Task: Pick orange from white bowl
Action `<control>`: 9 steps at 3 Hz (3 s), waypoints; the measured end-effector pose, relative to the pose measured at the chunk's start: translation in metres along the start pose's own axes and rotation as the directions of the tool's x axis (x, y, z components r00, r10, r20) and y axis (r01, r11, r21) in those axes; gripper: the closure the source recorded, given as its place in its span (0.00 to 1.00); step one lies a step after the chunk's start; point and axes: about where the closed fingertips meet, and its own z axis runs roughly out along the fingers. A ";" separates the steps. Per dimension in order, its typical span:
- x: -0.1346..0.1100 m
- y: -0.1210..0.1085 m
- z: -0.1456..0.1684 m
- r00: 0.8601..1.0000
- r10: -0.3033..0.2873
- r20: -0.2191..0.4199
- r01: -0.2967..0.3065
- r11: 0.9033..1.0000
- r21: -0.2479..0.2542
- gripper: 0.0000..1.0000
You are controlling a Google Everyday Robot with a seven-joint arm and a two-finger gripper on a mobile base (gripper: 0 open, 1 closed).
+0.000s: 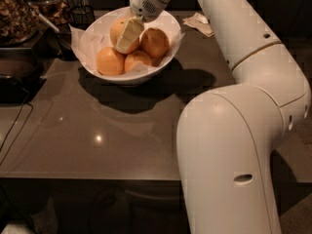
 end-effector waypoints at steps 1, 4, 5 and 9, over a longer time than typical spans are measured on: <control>0.000 0.000 -0.002 1.000 -0.015 0.008 0.015 1.000 0.008 0.62; -0.040 0.011 -0.025 0.991 -0.097 0.097 0.090 0.994 0.069 1.00; -0.046 0.030 -0.037 0.976 -0.121 0.182 0.109 0.991 0.072 1.00; -0.066 0.117 -0.102 0.959 0.002 0.283 -0.077 0.964 0.253 1.00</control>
Offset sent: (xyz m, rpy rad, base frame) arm -0.0004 -0.0009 0.0009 0.0059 -0.0135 0.0066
